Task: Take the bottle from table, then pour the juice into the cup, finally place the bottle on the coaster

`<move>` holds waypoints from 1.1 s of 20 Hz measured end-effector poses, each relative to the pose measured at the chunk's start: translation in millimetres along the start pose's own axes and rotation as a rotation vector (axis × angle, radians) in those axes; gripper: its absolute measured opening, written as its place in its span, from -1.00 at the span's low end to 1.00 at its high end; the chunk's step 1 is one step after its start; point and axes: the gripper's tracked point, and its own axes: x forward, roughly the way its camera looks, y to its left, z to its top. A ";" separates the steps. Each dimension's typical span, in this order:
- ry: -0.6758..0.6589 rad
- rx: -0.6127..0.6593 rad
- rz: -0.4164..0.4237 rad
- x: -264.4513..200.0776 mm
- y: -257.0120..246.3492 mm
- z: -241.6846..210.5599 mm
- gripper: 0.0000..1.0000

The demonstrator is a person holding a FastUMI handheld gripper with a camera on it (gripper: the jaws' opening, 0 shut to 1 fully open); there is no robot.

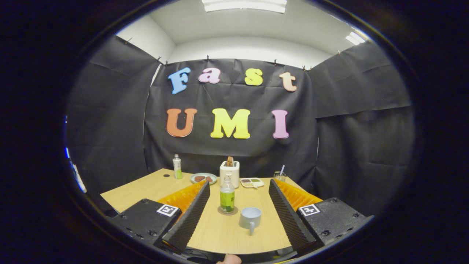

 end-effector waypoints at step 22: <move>0.011 0.065 0.027 1.0 -11.1 -10.2 1.00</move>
